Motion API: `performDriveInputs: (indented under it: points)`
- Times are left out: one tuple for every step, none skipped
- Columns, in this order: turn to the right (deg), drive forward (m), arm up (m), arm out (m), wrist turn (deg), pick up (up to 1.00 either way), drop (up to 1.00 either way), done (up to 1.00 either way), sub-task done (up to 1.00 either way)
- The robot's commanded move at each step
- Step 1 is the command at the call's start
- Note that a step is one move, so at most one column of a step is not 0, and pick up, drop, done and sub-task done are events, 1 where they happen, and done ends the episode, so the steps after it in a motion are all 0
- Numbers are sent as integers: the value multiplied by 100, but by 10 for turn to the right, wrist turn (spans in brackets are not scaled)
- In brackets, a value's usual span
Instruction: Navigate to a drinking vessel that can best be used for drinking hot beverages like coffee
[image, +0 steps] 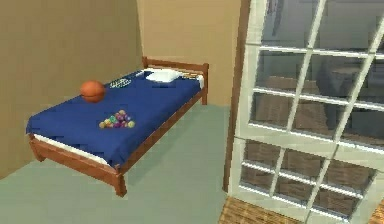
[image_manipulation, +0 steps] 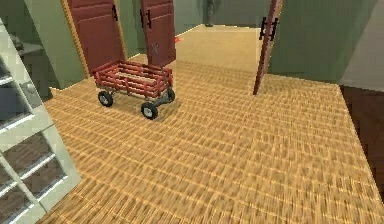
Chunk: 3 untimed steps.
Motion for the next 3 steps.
performDriveInputs:
  points:
    - [0,5,0,0,0,0,0,0,0]
    - [-450,0,0,0,0,0,0,0,0]
    - [-420,0,0,0,0,0,0,0,0]
